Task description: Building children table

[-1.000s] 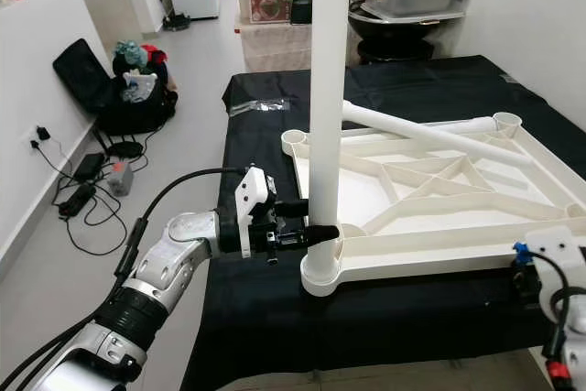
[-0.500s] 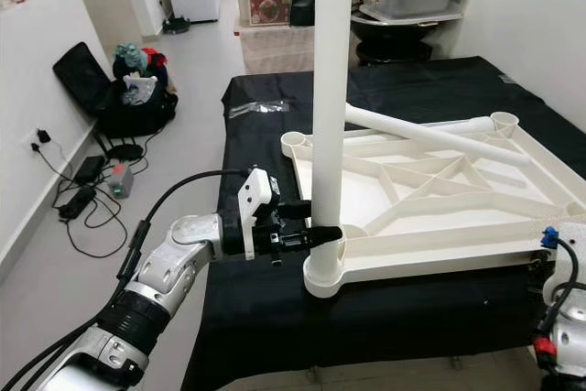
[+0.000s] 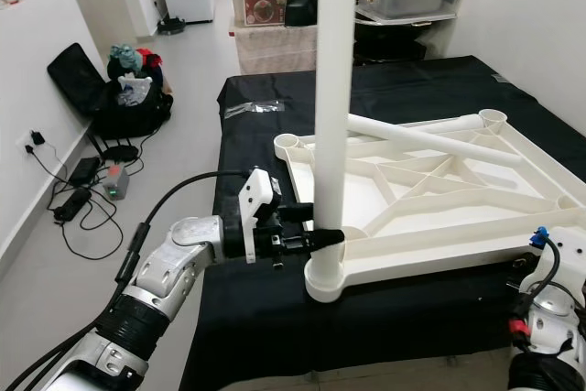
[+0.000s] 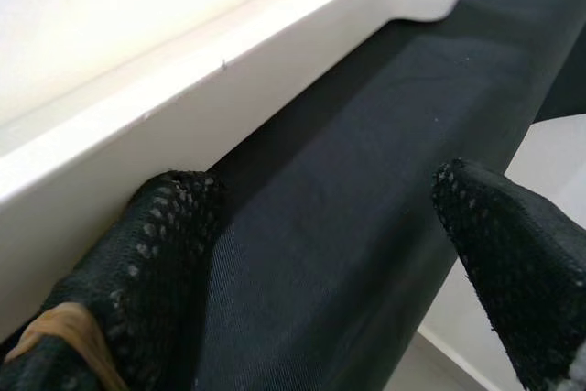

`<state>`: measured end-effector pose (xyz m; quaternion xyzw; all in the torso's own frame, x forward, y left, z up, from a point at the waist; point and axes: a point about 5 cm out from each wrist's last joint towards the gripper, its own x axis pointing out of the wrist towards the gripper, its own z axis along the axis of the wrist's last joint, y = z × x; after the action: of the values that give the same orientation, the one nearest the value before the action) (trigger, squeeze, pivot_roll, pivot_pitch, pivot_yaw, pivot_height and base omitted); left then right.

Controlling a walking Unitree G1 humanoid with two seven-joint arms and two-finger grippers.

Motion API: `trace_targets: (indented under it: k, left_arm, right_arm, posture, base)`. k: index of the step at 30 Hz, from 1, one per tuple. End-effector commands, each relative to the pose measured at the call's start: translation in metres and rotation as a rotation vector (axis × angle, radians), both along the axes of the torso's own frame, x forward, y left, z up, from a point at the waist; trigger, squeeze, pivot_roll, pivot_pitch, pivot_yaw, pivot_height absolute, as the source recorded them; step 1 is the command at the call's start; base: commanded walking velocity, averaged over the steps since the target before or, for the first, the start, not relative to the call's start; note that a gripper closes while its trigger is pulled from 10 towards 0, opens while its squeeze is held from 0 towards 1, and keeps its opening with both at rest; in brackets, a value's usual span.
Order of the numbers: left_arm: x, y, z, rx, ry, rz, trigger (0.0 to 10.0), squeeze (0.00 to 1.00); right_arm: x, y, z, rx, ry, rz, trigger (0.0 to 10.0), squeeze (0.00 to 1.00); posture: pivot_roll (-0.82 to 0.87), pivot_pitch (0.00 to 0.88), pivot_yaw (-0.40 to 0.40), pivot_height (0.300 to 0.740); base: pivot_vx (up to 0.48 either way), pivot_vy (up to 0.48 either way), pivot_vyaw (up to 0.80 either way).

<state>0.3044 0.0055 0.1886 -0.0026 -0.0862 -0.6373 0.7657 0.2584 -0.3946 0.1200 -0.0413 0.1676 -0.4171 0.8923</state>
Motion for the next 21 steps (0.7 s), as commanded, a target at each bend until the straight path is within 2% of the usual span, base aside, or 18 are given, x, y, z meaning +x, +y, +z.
trace_targets:
  k: [1,3,5,8,10,11,16,18,21]
  left_arm:
    - [-0.013,-0.016,0.021,-0.096,0.005,-0.152,10.0,0.00]
    - [-0.015,-0.021,0.022,-0.106,0.032,-0.188,10.0,0.00]
    - [-0.017,-0.030,0.022,-0.117,0.097,-0.240,10.0,0.00]
    - [-0.021,-0.037,0.022,-0.106,0.114,-0.290,10.0,0.00]
    - [-0.028,-0.053,0.024,-0.122,0.170,-0.357,10.0,0.00]
    - [-0.030,-0.056,0.025,-0.124,0.181,-0.367,10.0,0.00]
    - [-0.034,-0.063,0.022,-0.107,0.181,-0.384,10.0,0.00]
    - [-0.037,-0.070,0.014,-0.066,0.184,-0.386,10.0,0.00]
    - [-0.035,-0.071,0.005,-0.017,0.179,-0.350,10.0,0.00]
  right_arm:
    - [0.015,0.008,0.007,0.008,-0.051,0.034,10.0,0.00]
    - [0.018,0.010,0.010,0.002,-0.061,0.043,10.0,0.00]
    - [0.025,0.015,0.013,-0.014,-0.069,0.069,10.0,0.00]
    - [0.031,0.020,0.015,-0.031,-0.078,0.096,10.0,0.00]
    - [0.041,0.029,0.022,-0.075,-0.093,0.177,10.0,0.00]
    - [0.043,0.031,0.023,-0.081,-0.096,0.191,10.0,0.00]
    - [0.046,0.034,0.022,-0.086,-0.088,0.211,10.0,0.00]
    - [0.047,0.036,0.018,-0.082,-0.053,0.221,10.0,0.00]
    - [0.040,0.030,0.010,-0.079,-0.013,0.197,10.0,0.00]
  posture:
    - [-0.06,0.000,0.024,0.740]
    - [-0.06,0.000,0.026,0.740]
    - [-0.07,0.000,0.030,0.740]
    - [-0.07,0.000,0.035,0.740]
    - [-0.08,0.000,0.041,0.740]
    - [-0.08,0.000,0.041,0.740]
    - [-0.09,0.000,0.046,0.740]
    - [-0.09,0.000,0.047,0.740]
    - [-0.09,0.000,0.046,0.740]
  base:
    - [0.000,0.000,0.00]
    - [0.000,0.000,0.00]
    - [0.000,0.000,0.00]
    - [0.000,0.000,0.00]
    - [0.000,0.000,0.00]
    - [0.000,0.000,0.00]
    - [0.000,0.000,0.00]
    - [0.000,0.000,0.00]
    - [0.000,0.000,0.00]
